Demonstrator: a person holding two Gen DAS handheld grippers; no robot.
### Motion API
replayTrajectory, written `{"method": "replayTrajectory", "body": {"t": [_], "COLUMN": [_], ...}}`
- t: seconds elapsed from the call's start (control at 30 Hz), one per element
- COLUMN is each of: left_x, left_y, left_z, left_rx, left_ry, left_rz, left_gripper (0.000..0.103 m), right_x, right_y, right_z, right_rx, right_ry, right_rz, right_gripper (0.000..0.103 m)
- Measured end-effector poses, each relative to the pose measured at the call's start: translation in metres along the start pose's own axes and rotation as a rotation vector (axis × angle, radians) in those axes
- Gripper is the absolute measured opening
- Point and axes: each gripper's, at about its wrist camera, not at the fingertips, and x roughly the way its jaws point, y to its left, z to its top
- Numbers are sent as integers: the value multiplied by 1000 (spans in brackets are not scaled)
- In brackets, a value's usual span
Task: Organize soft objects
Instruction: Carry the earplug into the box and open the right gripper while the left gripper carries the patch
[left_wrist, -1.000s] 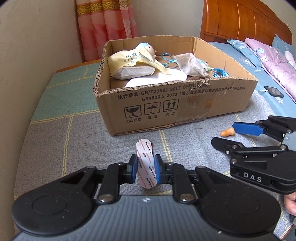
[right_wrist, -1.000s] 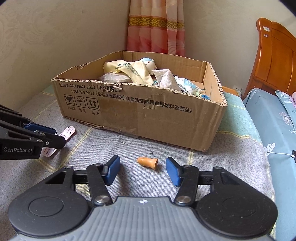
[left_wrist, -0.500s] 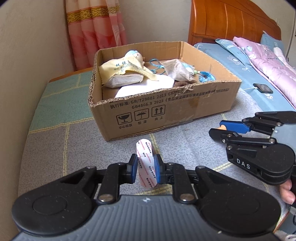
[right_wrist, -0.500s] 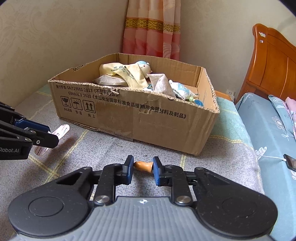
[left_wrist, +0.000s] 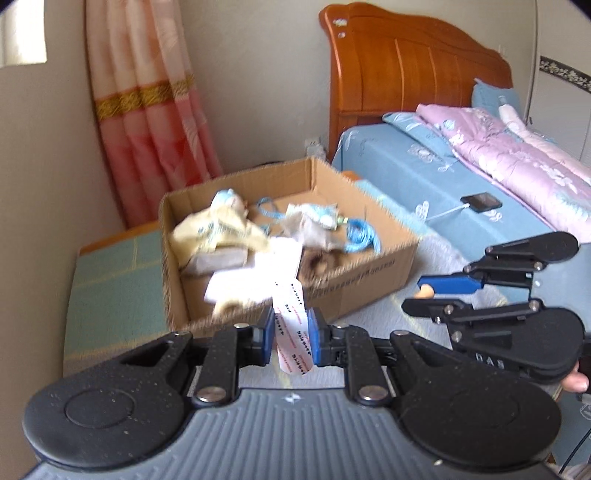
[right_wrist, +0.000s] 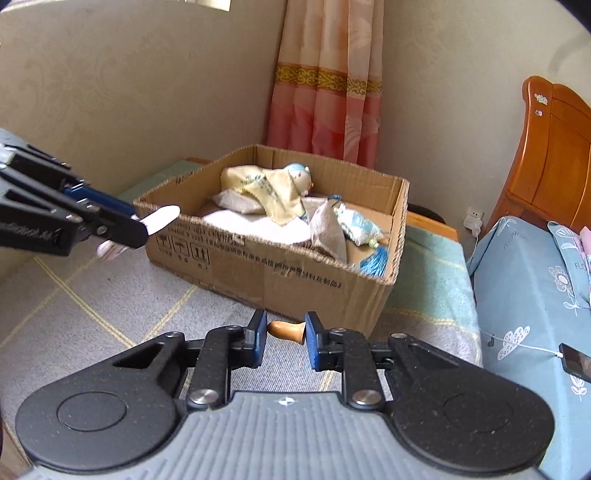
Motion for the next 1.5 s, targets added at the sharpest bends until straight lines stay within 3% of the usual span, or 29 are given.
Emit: {"method": "replayTrajectory", "body": {"t": [0.27,0.33,0.37,0.4,0.53,0.6,0.77,1.17,1.23,1.3,1.33,1.37,1.5], "left_x": [56,72,76,78,67,53,13,-11,-13,-17,-19,-20,-23], "left_y": [0,2,3,3,8,12,19,26,29,30,31,32,34], "left_z": [50,54,54,52,42,33,8,-29,-30,-31,-30,-30,-27], "left_rx": [13,12,5,4,-22,-45,-56,-97,-109,-124,-133,-141,-159], "left_ry": [-33,-27,-28,-42,-62,-96,-173,-134,-134,-143,-146,-147,-143], "left_rz": [-23,-4,8,20,80,111,278,308,306,306,310,310,319], "left_gripper": [20,46,72,85,89,98,103,102,102,102,102,102,102], "right_x": [-17,-17,-17,-16,-9,-4,15,93,102,108,108,107,96], "right_y": [-11,-15,-16,-18,-23,-24,-26,-4,-1,0,0,0,4], "right_z": [23,27,29,32,41,46,62,129,137,143,143,143,141], "right_rx": [-11,-12,-11,-9,-17,-22,-27,-62,-57,-52,-46,-40,-39], "right_ry": [-57,-66,-70,-71,-76,-75,-58,-15,-16,-19,-25,-33,3], "right_rz": [-23,-35,-37,-40,-48,-49,-38,6,-9,-29,-36,-31,-30], "right_gripper": [26,26,26,26,26,26,26,27,36,88,96,101,103]}}
